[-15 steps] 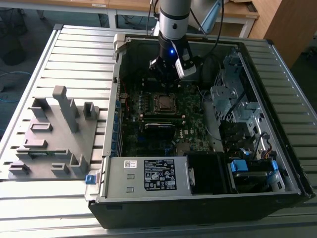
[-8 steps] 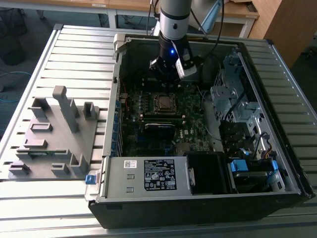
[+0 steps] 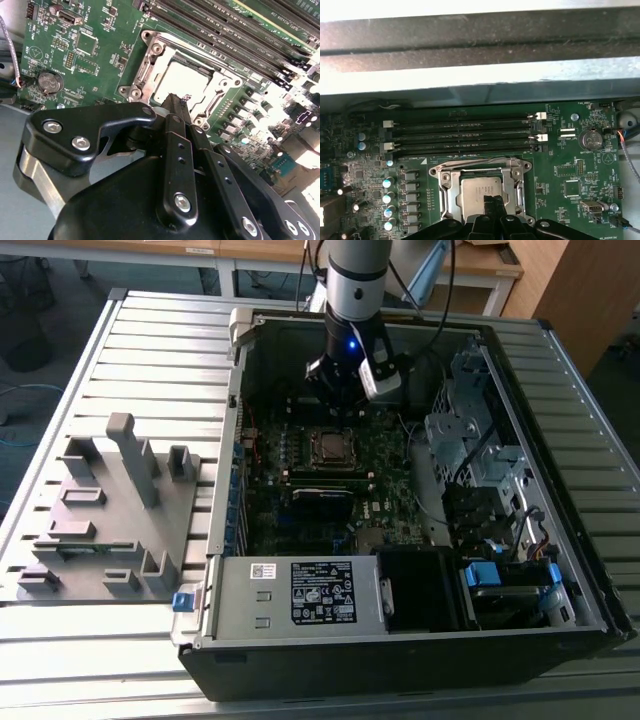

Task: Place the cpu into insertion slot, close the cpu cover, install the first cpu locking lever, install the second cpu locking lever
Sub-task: 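Install the second cpu locking lever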

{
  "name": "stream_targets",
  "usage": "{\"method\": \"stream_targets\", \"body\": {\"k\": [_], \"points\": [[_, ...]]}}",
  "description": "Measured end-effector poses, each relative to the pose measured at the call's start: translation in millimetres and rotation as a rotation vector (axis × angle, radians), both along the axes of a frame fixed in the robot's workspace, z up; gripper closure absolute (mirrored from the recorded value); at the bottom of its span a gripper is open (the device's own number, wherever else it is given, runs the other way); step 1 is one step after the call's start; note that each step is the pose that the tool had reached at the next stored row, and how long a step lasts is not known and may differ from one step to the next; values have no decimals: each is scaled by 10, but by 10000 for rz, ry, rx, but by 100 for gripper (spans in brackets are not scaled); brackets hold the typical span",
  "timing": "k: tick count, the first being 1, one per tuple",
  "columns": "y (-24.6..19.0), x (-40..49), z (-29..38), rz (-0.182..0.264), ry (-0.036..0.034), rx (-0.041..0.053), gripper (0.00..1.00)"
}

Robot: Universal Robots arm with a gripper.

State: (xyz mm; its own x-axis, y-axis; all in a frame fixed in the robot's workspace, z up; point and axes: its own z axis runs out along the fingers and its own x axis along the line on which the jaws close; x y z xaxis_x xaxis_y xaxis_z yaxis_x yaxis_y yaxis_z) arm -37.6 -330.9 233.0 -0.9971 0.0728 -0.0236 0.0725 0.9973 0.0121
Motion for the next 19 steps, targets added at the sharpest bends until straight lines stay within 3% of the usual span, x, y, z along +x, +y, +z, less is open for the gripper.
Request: {"method": "stream_targets", "body": {"k": [7, 14, 19], "points": [[-5, 4, -1, 15, 0, -3, 90], [-55, 3, -1, 25, 0, -2, 90], [-62, 4, -1, 26, 0, -3, 90]]}}
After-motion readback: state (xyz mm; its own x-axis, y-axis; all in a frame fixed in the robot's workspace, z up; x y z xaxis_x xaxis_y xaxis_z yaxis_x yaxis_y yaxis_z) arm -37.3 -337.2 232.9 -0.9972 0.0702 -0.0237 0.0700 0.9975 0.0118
